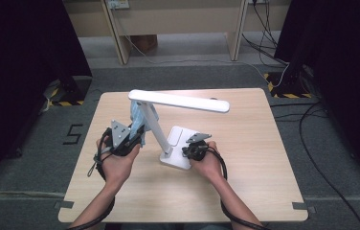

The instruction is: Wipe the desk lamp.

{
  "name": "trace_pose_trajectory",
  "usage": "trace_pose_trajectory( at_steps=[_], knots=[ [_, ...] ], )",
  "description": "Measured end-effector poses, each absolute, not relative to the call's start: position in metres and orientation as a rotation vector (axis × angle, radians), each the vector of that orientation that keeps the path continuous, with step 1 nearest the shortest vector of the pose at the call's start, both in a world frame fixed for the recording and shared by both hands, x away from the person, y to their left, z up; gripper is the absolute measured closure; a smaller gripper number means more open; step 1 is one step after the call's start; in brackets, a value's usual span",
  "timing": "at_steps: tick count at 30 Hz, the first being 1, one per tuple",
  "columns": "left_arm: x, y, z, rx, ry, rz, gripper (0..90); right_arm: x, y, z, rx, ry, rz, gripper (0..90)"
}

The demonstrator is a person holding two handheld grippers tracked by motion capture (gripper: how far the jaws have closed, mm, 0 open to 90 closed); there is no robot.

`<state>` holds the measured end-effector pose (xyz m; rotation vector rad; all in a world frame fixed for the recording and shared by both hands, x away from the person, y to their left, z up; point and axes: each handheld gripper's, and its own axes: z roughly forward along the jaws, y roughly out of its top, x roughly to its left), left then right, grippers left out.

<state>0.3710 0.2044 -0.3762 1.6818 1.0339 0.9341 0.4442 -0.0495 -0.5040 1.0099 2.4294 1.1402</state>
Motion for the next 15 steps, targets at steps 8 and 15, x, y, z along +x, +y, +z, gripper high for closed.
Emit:
trace_pose_trajectory(
  at_steps=[8, 15],
  knots=[
    [0.3701, 0.2031, -0.3792, 1.687, 1.034, 0.931, 68.8, 0.4439, -0.0494, -0.5040, 1.015, 2.428, 1.140, 90.0],
    [0.3703, 0.2025, -0.3836, 1.689, 1.034, 0.922, 68.9, 0.4439, -0.0494, -0.5040, 1.015, 2.427, 1.140, 90.0]
  ],
)
